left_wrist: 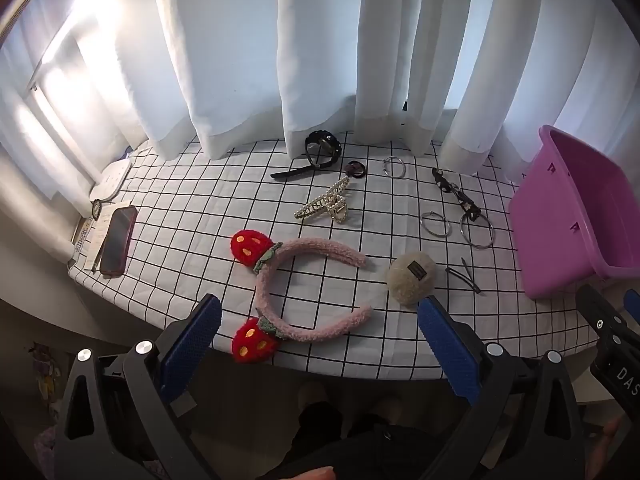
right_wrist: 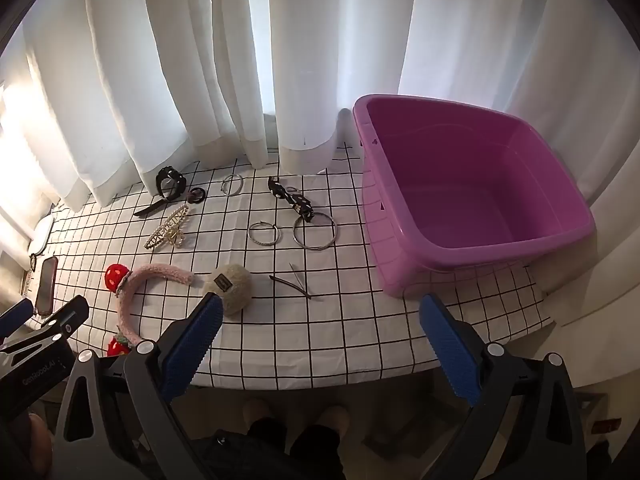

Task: Organize jewelry

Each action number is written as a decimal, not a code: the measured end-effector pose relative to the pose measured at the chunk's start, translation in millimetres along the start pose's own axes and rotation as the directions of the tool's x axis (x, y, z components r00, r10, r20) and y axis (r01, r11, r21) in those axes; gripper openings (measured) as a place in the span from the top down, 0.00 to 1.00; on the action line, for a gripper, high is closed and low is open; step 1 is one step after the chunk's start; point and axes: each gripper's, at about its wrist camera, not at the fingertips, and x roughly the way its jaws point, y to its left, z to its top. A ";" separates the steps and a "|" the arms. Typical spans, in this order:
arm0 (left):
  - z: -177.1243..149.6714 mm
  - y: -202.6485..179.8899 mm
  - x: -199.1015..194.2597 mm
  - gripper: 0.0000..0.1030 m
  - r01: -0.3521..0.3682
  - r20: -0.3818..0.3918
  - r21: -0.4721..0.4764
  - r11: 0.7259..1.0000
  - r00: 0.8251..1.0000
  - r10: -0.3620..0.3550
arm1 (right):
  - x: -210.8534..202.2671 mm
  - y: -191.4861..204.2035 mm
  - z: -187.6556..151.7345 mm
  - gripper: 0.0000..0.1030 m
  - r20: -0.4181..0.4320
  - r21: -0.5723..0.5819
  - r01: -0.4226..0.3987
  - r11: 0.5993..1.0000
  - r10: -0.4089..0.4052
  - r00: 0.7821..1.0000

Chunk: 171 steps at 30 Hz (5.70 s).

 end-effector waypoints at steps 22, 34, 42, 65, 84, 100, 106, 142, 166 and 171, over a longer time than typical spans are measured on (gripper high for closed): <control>-1.6 0.4 -3.1 0.06 0.002 0.002 0.000 1.000 1.000 -0.002 | 1.2 2.6 -0.4 0.09 0.004 0.002 -0.003 1.000 0.003 1.000; -1.6 2.7 -2.8 0.06 0.004 0.005 0.002 1.000 1.000 -0.004 | 0.5 -0.4 1.0 0.09 0.004 0.014 -0.006 1.000 0.006 1.000; -1.0 2.7 -2.9 0.06 0.003 0.005 -0.001 1.000 1.000 -0.003 | 0.3 -0.3 0.0 0.09 0.004 0.012 -0.007 1.000 0.007 1.000; -2.0 8.3 -4.7 0.06 0.000 0.007 -0.005 1.000 1.000 0.000 | -1.1 -0.1 -2.5 0.09 0.011 0.007 -0.020 1.000 0.020 1.000; -46.8 74.7 63.6 0.06 0.000 -0.088 -0.183 0.983 0.996 -0.016 | 59.7 19.1 -42.4 0.09 -0.075 -0.114 -0.143 0.983 0.136 0.988; -49.5 95.5 166.7 0.06 -0.037 -0.084 -0.183 0.982 0.996 0.021 | 188.1 9.6 -50.8 0.09 -0.108 -0.131 -0.132 0.983 0.118 0.987; -41.2 89.8 196.8 0.06 -0.026 -0.097 -0.161 0.987 0.995 0.010 | 219.7 26.2 -43.9 0.09 -0.120 -0.208 -0.113 0.972 0.089 0.989; -40.9 70.6 222.0 0.43 0.042 -0.047 -0.064 0.997 0.998 -0.046 | 245.1 33.8 -33.5 0.20 -0.024 -0.270 -0.167 0.948 0.167 0.986; -13.2 77.8 167.9 0.91 0.107 0.050 -0.034 0.994 0.993 -0.105 | 185.9 45.8 -26.8 0.88 0.053 -0.251 -0.197 0.948 0.216 0.975; 1.8 79.8 140.0 0.91 0.128 0.093 -0.013 0.992 0.988 -0.126 | 151.0 52.4 -17.1 0.88 0.102 -0.237 -0.211 0.948 0.240 0.965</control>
